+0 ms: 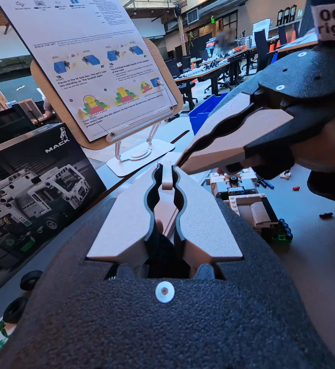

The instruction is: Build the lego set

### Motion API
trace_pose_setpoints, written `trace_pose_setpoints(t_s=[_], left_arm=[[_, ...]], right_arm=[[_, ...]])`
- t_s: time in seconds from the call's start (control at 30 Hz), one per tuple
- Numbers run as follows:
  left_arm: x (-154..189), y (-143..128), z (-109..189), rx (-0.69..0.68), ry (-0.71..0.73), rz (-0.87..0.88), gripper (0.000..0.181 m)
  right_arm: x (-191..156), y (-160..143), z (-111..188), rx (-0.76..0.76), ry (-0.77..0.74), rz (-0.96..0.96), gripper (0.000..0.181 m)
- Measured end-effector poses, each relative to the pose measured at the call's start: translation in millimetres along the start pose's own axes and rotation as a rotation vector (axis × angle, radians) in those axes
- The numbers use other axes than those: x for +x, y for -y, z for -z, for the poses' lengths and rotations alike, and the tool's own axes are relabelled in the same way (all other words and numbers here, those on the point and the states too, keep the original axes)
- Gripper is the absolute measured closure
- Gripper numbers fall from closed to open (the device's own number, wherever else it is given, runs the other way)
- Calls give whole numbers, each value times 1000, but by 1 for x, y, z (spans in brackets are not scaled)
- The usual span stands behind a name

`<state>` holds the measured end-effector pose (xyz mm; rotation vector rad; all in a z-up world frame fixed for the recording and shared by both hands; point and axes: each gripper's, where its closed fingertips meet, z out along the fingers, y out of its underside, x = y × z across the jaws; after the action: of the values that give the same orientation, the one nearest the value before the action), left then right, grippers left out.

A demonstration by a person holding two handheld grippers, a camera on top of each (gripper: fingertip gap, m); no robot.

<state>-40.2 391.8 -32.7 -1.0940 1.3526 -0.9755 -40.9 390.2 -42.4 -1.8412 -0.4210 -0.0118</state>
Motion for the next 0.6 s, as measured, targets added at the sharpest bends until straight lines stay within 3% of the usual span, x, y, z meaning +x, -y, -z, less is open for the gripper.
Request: trace_pose_setpoints(t_s=[0.33,0.6], left_arm=[[4,8,4,57,-17,-56,174],[6,7,2,55,-21,-54,174]], right_arm=[[5,10,16,113,244,-398,178],[-1,6,15,91,348,-566,178]])
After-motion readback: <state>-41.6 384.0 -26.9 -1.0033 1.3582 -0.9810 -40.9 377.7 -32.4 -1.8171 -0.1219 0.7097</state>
